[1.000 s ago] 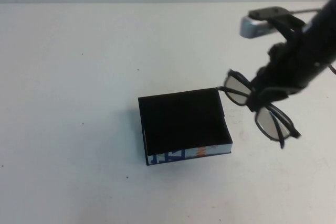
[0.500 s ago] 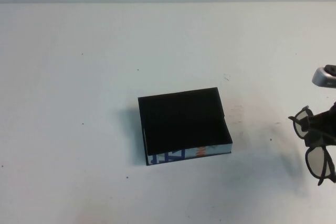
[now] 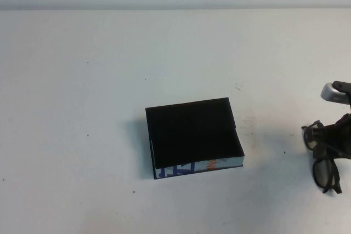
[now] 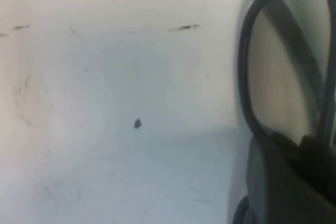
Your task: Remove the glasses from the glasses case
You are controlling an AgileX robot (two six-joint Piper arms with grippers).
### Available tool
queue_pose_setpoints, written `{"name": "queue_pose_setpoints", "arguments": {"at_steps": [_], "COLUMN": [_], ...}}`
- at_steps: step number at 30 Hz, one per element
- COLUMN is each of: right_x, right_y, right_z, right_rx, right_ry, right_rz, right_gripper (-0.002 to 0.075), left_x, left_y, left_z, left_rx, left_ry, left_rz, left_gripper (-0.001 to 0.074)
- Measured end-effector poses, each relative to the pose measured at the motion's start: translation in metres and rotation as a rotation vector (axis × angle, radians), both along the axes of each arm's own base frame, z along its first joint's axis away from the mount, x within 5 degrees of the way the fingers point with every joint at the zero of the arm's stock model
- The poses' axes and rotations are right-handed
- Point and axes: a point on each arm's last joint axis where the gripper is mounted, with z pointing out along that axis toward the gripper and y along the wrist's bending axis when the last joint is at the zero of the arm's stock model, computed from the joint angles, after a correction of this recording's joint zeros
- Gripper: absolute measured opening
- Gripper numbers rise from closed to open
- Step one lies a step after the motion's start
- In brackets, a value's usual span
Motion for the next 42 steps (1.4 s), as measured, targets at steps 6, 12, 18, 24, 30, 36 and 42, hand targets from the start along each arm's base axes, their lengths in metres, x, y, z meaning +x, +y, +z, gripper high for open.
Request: {"name": "queue_pose_setpoints", "arguments": {"at_steps": [6,12,18,24,30,36,42], "right_x": [0.002,0.002,0.003,-0.01,-0.039,-0.112,-0.195], "right_y": [0.0,0.003,0.005,0.001,-0.002,-0.009,-0.016], "right_z": [-0.003,0.005,0.031,0.06,0.103,0.152,0.17], "right_rx": [-0.003,0.018,0.029,-0.012,-0.014,-0.07,-0.09], "right_ry": [0.002,0.041,0.047,0.026,-0.09,-0.428,-0.846], "right_rz": [-0.003,0.031,0.08,0.106,0.109,0.109,0.052], "right_gripper": [0.0244,0.0465,0.0484,0.044,0.0242,0.0008,-0.0014], "left_x": [0.0,0.0,0.0,0.0,0.0,0.0,0.0], "left_y": [0.0,0.0,0.0,0.0,0.0,0.0,0.0], "left_z": [0.0,0.0,0.0,0.0,0.0,0.0,0.0], "left_rx": [0.0,0.0,0.0,0.0,0.0,0.0,0.0], "left_ry": [0.0,0.0,0.0,0.0,0.0,0.0,0.0], "left_rz": [0.0,0.0,0.0,0.0,0.0,0.0,0.0], "left_gripper": [-0.0005,-0.0005,-0.0005,-0.0005,-0.0005,-0.0005,-0.0005]}}
